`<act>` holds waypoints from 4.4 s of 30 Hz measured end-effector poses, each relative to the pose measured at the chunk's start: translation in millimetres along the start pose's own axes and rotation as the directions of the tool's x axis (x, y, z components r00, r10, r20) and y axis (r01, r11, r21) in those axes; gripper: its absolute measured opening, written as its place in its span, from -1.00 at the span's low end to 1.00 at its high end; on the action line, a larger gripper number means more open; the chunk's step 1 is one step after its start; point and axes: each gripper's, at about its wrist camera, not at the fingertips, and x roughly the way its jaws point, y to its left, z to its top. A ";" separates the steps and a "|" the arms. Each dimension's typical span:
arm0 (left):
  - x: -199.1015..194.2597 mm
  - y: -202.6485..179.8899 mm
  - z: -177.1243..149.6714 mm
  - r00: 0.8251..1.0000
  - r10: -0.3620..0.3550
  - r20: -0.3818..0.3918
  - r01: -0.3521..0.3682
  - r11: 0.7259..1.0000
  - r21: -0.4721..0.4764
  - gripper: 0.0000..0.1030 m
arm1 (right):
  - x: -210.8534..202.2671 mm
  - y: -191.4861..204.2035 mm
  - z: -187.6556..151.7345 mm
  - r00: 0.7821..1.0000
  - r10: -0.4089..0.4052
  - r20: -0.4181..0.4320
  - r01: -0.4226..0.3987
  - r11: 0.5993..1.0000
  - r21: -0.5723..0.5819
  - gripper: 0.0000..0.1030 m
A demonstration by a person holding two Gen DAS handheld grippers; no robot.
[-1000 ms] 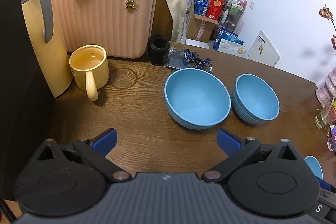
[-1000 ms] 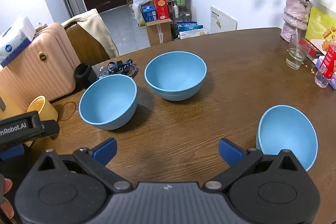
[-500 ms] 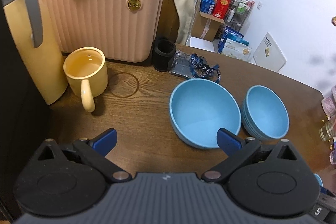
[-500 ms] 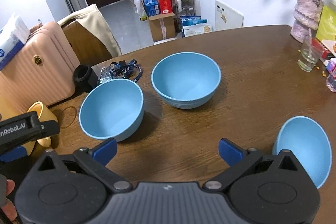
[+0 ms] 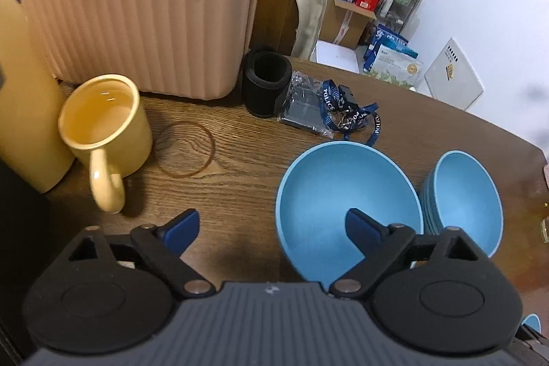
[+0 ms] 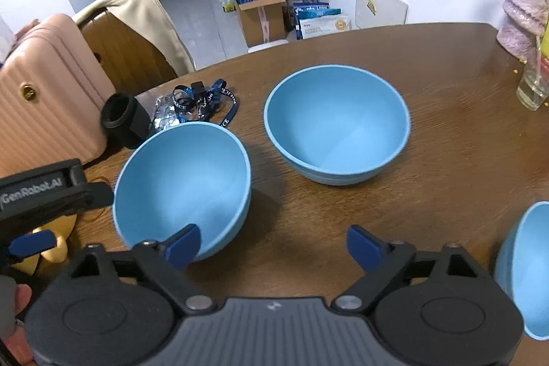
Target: Organize plates and bowls
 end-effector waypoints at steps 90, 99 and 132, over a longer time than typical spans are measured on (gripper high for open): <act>-63.4 -22.0 -54.6 0.991 -0.100 0.094 0.089 0.990 0.109 -0.67 | -59.0 -12.3 -35.2 0.992 0.052 0.111 -0.058 0.997 0.043 -0.82; -83.4 -36.8 -73.2 0.989 -0.108 0.102 0.095 0.988 0.124 -0.67 | -82.4 -31.6 -45.6 0.990 0.053 0.132 -0.060 0.997 0.049 -0.82; -120.1 -134.6 -133.9 0.982 -0.154 0.108 0.127 0.967 0.221 -0.67 | -139.0 -142.6 -70.3 0.982 0.012 0.190 -0.037 0.991 0.131 -0.82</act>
